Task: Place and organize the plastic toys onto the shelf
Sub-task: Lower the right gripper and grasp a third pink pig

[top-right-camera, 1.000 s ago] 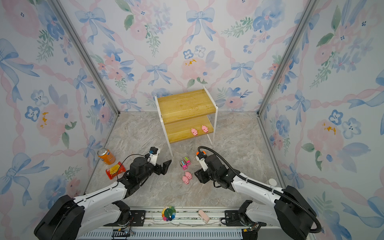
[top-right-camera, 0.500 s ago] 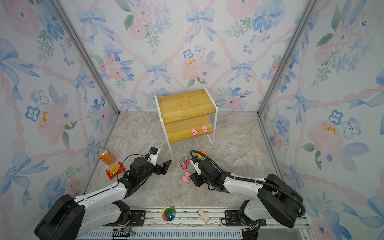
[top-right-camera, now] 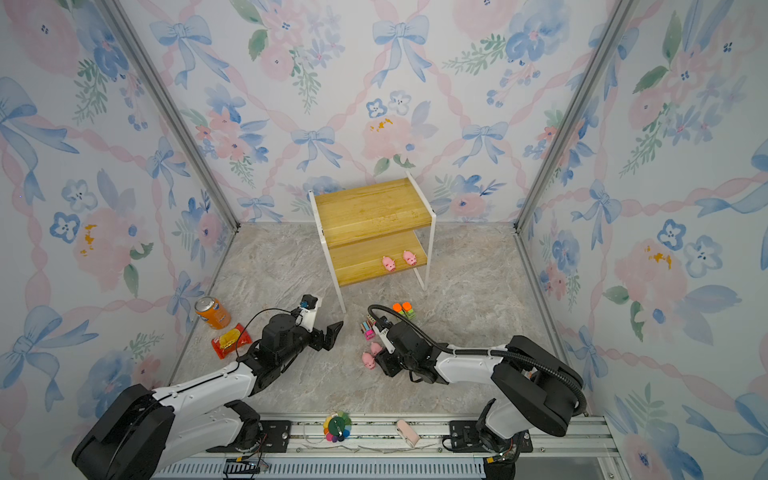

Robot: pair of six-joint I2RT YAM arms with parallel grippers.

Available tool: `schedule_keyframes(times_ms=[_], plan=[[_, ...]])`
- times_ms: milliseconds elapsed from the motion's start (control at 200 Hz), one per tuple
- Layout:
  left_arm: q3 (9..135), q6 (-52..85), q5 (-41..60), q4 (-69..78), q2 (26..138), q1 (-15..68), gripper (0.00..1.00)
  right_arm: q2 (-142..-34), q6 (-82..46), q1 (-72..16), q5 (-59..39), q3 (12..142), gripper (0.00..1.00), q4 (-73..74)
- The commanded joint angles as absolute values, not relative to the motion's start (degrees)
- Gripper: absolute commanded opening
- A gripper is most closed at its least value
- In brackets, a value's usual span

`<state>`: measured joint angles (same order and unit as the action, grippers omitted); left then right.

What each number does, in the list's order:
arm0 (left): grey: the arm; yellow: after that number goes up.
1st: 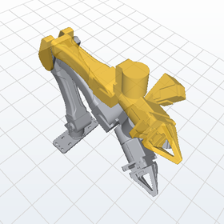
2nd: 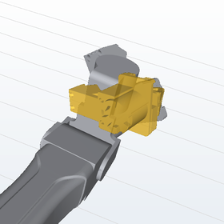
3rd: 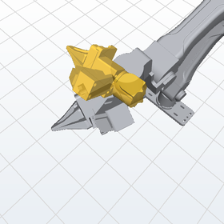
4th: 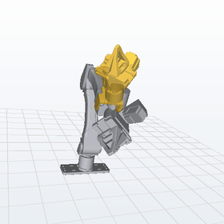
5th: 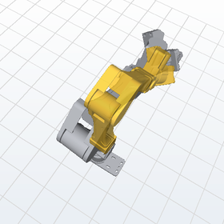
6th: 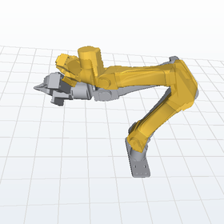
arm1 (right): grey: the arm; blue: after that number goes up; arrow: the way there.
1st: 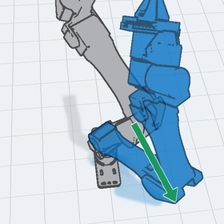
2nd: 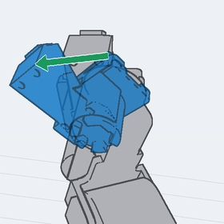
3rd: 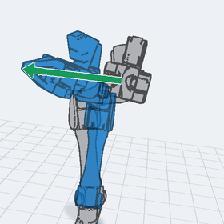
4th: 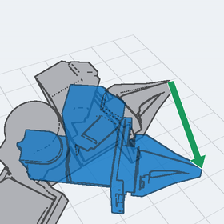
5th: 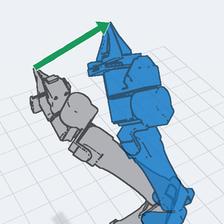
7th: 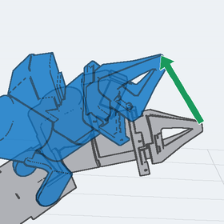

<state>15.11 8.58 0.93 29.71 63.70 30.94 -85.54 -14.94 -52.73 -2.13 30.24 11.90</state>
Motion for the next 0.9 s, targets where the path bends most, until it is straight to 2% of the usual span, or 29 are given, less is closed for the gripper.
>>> schedule_keyframes(times_ms=[0, 445, 895], plan=[[15.4, 8.3, 0.7, 30.4, 64.2, 30.6, 0.98, -87.4, -14.9, -53.5, -1.7, 32.1, 0.54, 12.6], [15.3, 8.0, 0.6, 30.4, 64.4, 30.5, 0.98, -90.4, -16.0, -53.5, -2.3, 32.5, 0.36, 13.1], [15.3, 8.0, 0.4, 30.4, 64.1, 30.6, 0.98, -85.9, -16.2, -53.2, -2.0, 31.8, 0.29, 10.5]])
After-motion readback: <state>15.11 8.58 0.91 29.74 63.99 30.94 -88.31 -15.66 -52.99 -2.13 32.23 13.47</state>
